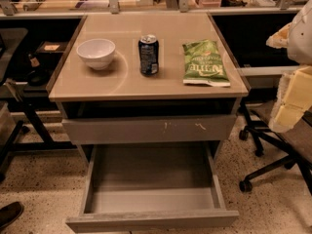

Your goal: Place pepsi can into middle drawer

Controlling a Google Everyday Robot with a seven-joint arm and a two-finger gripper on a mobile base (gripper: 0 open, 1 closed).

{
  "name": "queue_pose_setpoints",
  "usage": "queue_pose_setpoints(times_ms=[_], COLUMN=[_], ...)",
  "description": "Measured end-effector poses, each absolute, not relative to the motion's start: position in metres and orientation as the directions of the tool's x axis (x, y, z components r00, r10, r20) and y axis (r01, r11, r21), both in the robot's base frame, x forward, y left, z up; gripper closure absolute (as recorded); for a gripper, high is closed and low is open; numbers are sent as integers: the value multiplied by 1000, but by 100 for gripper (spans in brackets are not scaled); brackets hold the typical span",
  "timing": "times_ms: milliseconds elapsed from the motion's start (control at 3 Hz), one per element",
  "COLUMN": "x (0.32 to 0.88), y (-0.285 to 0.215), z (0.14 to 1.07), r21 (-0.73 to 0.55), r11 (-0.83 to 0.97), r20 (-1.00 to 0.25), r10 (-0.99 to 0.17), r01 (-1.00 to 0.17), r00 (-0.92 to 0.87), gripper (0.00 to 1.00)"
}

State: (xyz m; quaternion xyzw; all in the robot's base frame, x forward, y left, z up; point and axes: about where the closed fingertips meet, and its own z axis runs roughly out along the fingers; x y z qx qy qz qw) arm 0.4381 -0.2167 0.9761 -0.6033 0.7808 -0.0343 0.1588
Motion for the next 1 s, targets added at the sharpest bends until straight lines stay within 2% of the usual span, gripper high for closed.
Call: queue_pose_setpoints(times_ms=[333, 667, 1000], x=[441, 480, 480], y=[-215, -202, -202], z=[977, 959, 959], r21=[-256, -302, -302], r11=[278, 344, 344], r20=[-214, -254, -254], r10=[-950, -928, -928], r01=[-926, -889, -889], r00=[-226, -273, -273], gripper=[0, 0, 0])
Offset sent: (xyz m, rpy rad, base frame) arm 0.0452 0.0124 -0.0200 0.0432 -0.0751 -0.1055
